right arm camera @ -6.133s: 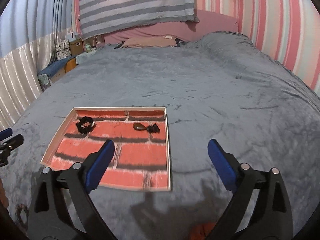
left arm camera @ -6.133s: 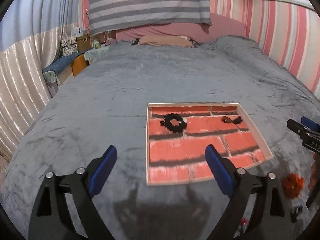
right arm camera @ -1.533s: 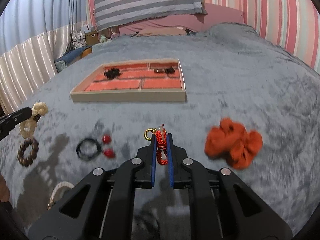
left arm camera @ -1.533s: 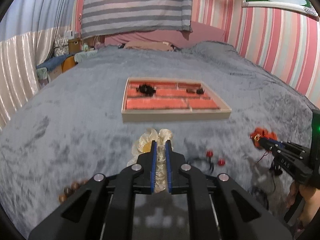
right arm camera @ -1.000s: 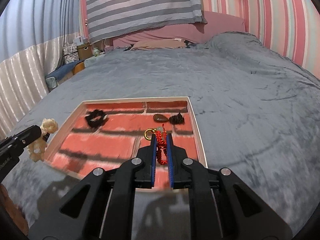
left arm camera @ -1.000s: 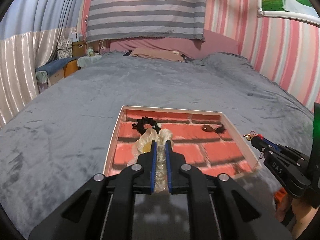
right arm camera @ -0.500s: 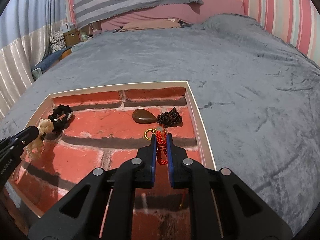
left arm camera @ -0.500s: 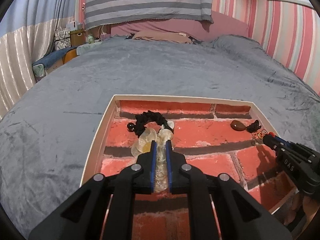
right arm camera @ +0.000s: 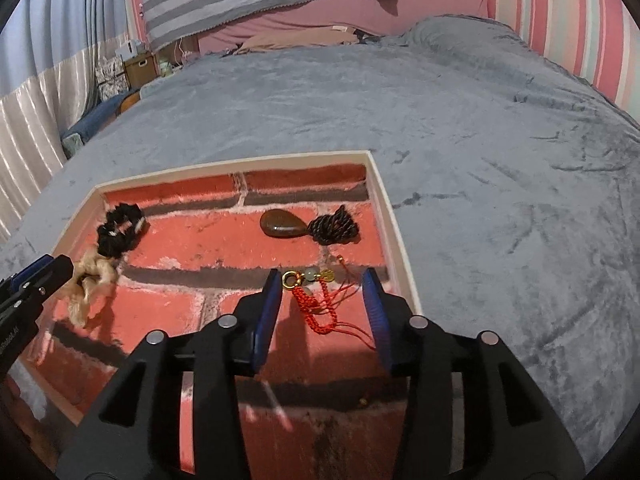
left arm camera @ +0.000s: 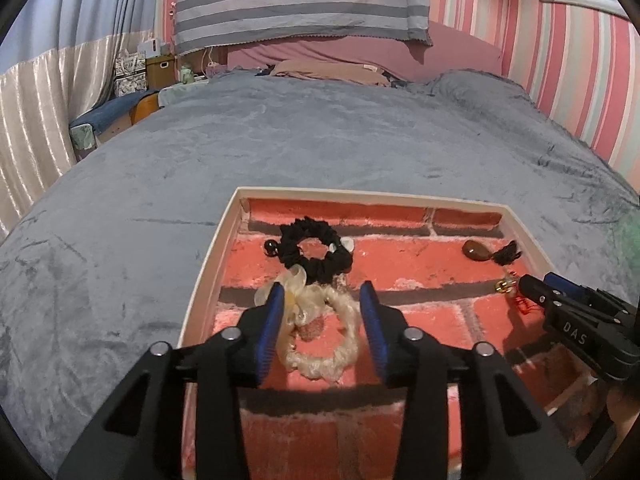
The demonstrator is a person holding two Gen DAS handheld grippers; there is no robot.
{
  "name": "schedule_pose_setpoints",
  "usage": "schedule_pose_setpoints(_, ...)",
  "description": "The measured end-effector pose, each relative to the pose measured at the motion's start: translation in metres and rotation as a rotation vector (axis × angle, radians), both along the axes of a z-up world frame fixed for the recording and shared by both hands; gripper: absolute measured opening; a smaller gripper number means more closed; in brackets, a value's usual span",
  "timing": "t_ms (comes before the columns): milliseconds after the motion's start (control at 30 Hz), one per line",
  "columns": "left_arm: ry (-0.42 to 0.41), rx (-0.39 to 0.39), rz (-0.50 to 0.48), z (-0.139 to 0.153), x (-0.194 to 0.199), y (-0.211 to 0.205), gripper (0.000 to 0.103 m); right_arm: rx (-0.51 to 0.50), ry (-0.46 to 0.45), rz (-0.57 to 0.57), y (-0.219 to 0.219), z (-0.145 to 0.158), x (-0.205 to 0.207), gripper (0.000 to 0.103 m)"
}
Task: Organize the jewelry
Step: 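Carry both items into the tray and open both tools, then withdraw both tools from the tray toward the watch and hair claw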
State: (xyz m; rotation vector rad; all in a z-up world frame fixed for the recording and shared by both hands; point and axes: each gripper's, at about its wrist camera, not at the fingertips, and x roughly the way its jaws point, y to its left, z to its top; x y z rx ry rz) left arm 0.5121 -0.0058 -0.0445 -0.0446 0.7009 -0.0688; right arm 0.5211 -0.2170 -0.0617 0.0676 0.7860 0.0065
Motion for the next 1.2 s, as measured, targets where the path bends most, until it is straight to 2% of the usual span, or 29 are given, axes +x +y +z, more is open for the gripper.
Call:
schedule_pose_setpoints(33, -0.010, 0.000, 0.001, 0.006, -0.004, 0.000, 0.048, 0.000, -0.009, 0.000, -0.002, 0.005, -0.004, 0.047)
schedule_pose_setpoints(100, -0.040, -0.006, 0.005, 0.022, -0.015, 0.002, 0.059, 0.001, -0.040, -0.007, -0.008, 0.021, -0.017, 0.059)
schedule_pose_setpoints(167, -0.065, -0.017, 0.011, 0.038, -0.027, 0.004, 0.070, 0.009, -0.064, -0.013, -0.013, 0.034, -0.030, 0.066)
schedule_pose_setpoints(333, -0.097, -0.014, 0.011, 0.073, -0.073, 0.005, 0.079, 0.029, -0.117, -0.026, -0.027, 0.068, -0.074, 0.084)
schedule_pose_setpoints(400, -0.113, -0.003, 0.009, 0.082, -0.094, 0.003, 0.088, 0.026, -0.149, -0.032, -0.033, 0.083, -0.099, 0.093)
schedule_pose_setpoints(467, -0.128, 0.006, 0.004, 0.088, -0.115, 0.002, 0.090, 0.013, -0.165, -0.035, -0.037, 0.092, -0.121, 0.097)
schedule_pose_setpoints(600, -0.119, 0.018, -0.015, 0.091, -0.162, -0.001, 0.090, 0.002, -0.161, -0.023, -0.046, 0.100, -0.166, 0.099)
schedule_pose_setpoints(767, -0.121, -0.004, -0.031, 0.090, -0.216, -0.001, 0.091, -0.046, -0.174, -0.015, -0.052, 0.104, -0.224, 0.099)
schedule_pose_setpoints(967, -0.125, 0.005, -0.036, 0.091, -0.265, -0.002, 0.091, -0.131, -0.184, -0.024, -0.058, 0.098, -0.282, 0.099)
schedule_pose_setpoints(1200, -0.104, -0.003, -0.045, 0.077, -0.302, -0.005, 0.091, -0.160, -0.186, -0.047, -0.071, 0.080, -0.330, 0.099)
